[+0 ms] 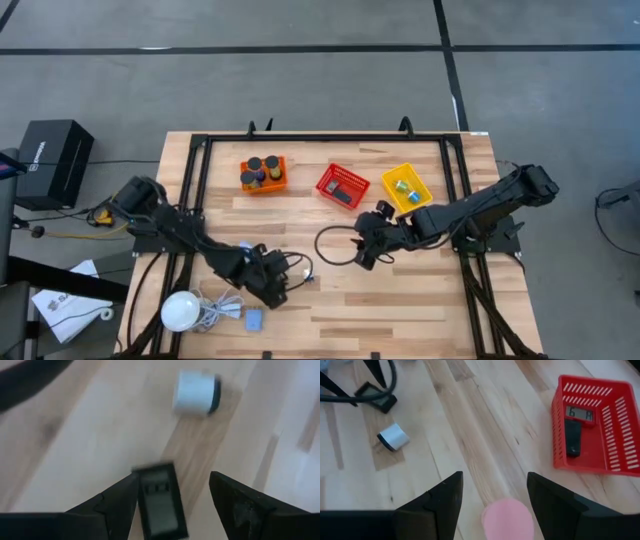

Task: Pick & Place Office items
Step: Put the black digital clock into the red bin

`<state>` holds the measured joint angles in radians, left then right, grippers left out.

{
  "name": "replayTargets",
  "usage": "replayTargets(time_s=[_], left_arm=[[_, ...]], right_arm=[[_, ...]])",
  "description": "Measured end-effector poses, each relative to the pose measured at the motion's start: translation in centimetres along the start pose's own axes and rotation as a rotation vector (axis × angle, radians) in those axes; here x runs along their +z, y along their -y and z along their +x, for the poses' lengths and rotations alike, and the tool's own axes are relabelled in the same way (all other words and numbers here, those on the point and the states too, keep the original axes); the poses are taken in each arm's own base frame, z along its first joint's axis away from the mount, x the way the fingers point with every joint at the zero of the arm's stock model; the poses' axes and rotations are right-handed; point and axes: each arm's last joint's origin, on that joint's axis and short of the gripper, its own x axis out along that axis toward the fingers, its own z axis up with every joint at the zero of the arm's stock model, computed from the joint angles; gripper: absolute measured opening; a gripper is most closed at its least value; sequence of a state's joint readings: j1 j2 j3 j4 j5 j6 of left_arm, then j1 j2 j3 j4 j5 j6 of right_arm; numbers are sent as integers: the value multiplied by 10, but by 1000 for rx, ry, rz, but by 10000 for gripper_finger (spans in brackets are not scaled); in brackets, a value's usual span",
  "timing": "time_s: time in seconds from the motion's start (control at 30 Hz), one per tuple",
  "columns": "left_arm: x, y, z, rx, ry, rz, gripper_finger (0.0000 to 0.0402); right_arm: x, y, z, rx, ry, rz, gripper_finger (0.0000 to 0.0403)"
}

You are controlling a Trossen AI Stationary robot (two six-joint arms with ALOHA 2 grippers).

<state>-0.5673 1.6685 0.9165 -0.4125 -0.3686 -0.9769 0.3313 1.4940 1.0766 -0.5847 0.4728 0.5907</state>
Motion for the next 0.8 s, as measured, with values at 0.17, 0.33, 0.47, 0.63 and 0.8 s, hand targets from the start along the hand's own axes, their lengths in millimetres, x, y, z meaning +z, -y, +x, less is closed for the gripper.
replayTargets(time_s=[0.17,0.33,0.47,0.63,0.8], left_arm=[[-6,-4,1,52,-46,-23,238],[-6,-4,2,53,-47,-22,245],[-7,-4,3,53,-49,-22,252],[-15,-10,8,74,-73,-56,253],[-22,-13,12,42,-70,-73,253]], right_arm=[[-5,2,3,-10,-16,-9,212],[-3,0,3,8,10,5,212],[-1,-1,3,20,29,18,212],[-1,-1,3,19,28,19,212],[-1,-2,3,21,28,20,212]])
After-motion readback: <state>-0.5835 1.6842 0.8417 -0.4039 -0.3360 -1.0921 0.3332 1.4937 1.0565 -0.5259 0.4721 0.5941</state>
